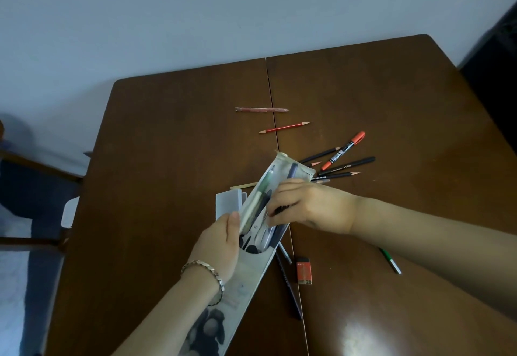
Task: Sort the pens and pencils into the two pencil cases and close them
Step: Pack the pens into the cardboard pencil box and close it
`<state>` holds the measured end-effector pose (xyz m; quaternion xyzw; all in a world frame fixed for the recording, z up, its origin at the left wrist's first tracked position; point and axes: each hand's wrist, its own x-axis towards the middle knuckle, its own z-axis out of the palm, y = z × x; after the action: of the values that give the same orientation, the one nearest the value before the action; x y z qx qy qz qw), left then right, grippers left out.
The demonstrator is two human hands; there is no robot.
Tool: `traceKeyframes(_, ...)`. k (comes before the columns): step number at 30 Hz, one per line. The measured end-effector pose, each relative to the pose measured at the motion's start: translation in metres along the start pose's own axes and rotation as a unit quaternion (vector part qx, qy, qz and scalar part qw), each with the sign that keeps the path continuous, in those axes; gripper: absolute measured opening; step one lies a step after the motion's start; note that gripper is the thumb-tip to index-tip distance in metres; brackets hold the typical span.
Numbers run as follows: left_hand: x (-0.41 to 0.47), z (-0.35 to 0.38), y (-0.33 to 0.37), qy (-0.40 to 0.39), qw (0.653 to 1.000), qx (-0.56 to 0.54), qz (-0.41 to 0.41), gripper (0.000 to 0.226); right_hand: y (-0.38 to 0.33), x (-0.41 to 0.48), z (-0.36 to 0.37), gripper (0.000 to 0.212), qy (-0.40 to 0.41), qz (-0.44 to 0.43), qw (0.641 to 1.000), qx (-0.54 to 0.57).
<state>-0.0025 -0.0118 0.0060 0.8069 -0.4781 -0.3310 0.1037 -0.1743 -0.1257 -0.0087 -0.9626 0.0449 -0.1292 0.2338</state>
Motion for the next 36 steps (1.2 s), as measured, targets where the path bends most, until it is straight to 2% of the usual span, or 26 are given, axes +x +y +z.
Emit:
traceKeyframes(3,-0.004,0.003,-0.003,0.014,0.999,0.018,0.034,0.037,-0.004,-0.002,-0.004,0.021,-0.042,0.054,0.994,0.08)
traceKeyframes(5,-0.005,0.007,-0.005,0.022,0.997,0.054,0.05,0.033,-0.007,-0.001,-0.002,0.02,-0.061,0.065,0.993,0.076)
traceKeyframes(10,0.0,0.017,0.0,-0.002,1.0,0.011,-0.012,0.04,-0.001,-0.005,0.01,0.021,-0.036,0.054,0.998,-0.001)
traceKeyframes(14,0.013,0.022,0.004,-0.008,1.0,0.006,-0.021,0.04,0.0,-0.008,0.011,0.018,-0.038,0.12,0.99,0.06)
traceKeyframes(15,0.017,0.022,0.004,-0.002,1.0,-0.002,-0.025,0.041,-0.001,-0.007,0.01,0.023,-0.013,0.115,0.992,0.051)
traceKeyframes(17,0.026,0.021,0.006,0.017,0.999,-0.032,-0.037,0.042,0.005,-0.008,0.01,0.025,0.119,0.129,0.984,0.01)
traceKeyframes(19,0.033,0.017,0.007,0.038,0.997,-0.052,-0.048,0.043,0.022,-0.016,0.008,0.022,0.266,0.215,0.939,-0.025)
traceKeyframes(20,0.038,0.016,0.007,0.043,0.996,-0.06,-0.052,0.042,0.034,-0.022,0.005,0.019,0.304,0.273,0.911,-0.052)
traceKeyframes(21,0.042,0.015,0.007,0.046,0.995,-0.07,-0.055,0.042,0.048,-0.03,0.004,0.016,0.29,0.339,0.891,-0.082)
traceKeyframes(22,0.044,0.014,0.007,0.049,0.994,-0.078,-0.056,0.041,0.062,-0.04,0.003,0.018,0.237,0.405,0.876,-0.107)
traceKeyframes(24,0.05,0.015,0.006,0.055,0.994,-0.08,-0.047,0.039,0.086,-0.055,0.004,0.031,0.068,0.508,0.85,-0.12)
traceKeyframes(25,0.051,0.015,0.006,0.058,0.995,-0.076,-0.042,0.038,0.095,-0.062,0.004,0.036,-0.003,0.525,0.843,-0.115)
traceKeyframes(27,0.053,0.017,0.006,0.059,0.994,-0.079,-0.038,0.035,0.107,-0.068,0.004,0.04,-0.096,0.51,0.847,-0.115)
traceKeyframes(30,0.055,0.018,0.003,0.055,0.995,-0.079,-0.038,0.036,0.113,-0.065,-0.004,0.04,-0.174,0.433,0.869,-0.164)
traceKeyframes(32,0.053,0.017,-0.001,0.055,0.995,-0.077,-0.04,0.033,0.114,-0.061,-0.011,0.044,-0.19,0.419,0.87,-0.178)
traceKeyframes(36,0.048,0.009,-0.01,0.061,0.993,-0.083,-0.057,0.038,0.122,-0.052,-0.016,0.055,-0.211,0.453,0.85,-0.169)
